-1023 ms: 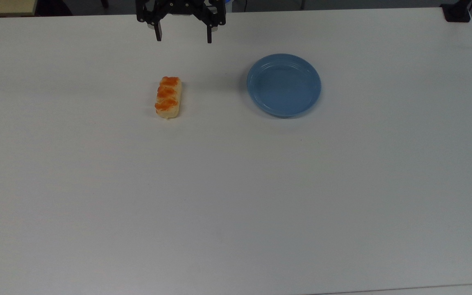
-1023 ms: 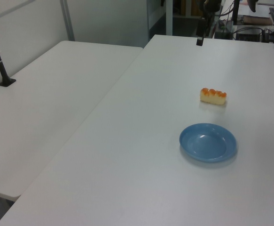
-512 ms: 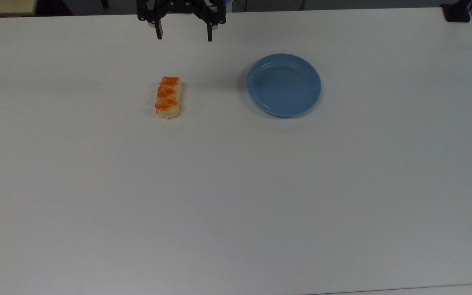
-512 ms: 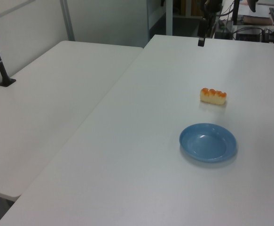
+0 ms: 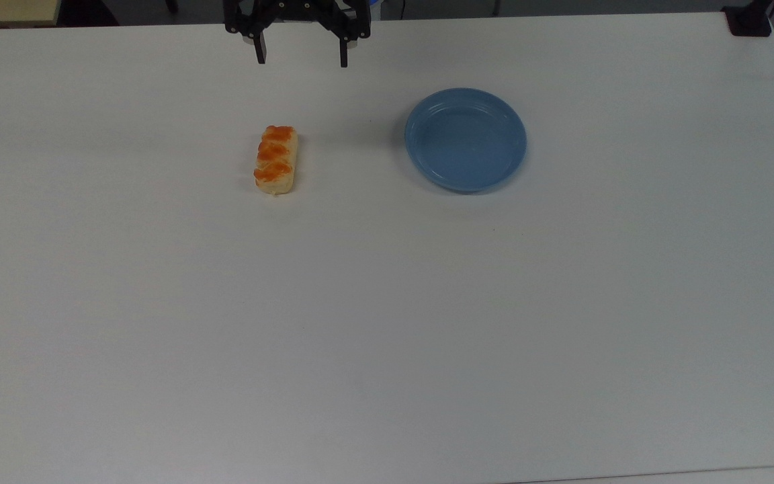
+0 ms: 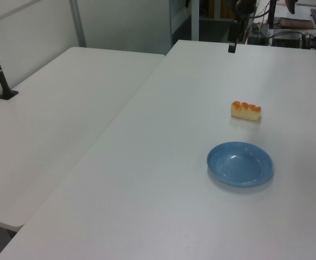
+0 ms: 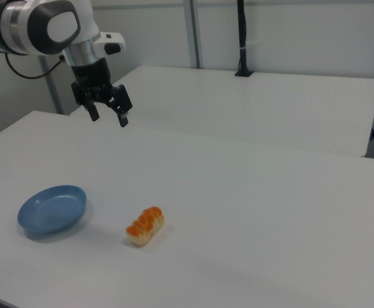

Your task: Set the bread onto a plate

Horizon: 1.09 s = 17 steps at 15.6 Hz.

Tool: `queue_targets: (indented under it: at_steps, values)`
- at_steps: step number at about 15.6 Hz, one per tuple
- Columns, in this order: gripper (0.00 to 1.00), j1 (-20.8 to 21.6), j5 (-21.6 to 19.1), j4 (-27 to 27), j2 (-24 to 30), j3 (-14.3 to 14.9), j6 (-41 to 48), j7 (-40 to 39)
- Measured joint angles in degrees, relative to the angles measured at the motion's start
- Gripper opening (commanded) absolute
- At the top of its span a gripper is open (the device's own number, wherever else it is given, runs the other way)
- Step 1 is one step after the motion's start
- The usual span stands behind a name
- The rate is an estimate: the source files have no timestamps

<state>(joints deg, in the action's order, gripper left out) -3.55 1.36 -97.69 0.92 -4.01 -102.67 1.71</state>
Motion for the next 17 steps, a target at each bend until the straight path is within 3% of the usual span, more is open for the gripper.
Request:
queue_targets:
  at_steps: [6,10,13,17]
  values:
    - [1.0,0.01,0.0,0.0,0.14,2.59,0.0,-0.86]
    - [1.0,0.0,-0.04,-0.17,0.02,6.31,0.27,-7.57]
    - [1.0,0.01,-0.42,-1.55,-1.12,7.12,3.54,-14.06]
    - [1.0,1.03,-0.44,-4.14,-4.09,10.14,3.87,-16.9]
